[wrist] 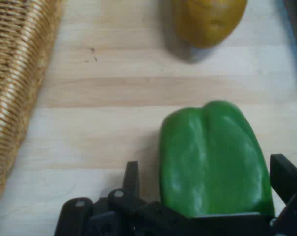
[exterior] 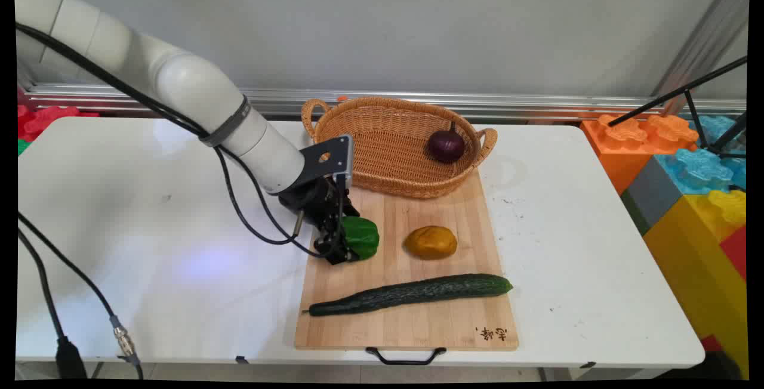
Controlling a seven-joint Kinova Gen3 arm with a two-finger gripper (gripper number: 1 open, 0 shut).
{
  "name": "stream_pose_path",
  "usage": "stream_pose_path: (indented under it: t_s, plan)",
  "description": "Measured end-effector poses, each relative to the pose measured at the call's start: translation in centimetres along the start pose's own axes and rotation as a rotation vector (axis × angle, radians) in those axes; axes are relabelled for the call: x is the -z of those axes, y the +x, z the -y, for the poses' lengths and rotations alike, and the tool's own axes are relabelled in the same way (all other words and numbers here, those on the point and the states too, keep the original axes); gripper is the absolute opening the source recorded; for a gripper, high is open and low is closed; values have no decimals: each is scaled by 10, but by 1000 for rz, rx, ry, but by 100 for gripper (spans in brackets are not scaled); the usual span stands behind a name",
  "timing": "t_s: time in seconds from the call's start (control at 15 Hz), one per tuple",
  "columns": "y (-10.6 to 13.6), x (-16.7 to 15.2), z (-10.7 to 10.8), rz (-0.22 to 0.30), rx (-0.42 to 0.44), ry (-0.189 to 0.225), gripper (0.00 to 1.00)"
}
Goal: Pick up the cucumber from the cutting board
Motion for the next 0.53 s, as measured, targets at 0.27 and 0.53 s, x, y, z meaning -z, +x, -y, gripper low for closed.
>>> stream_pose_path:
  t_s: [0.27,0.53]
  plan:
    - [8,3,4,6,21,4,100]
    - [22,13,5,7,64,-6,100]
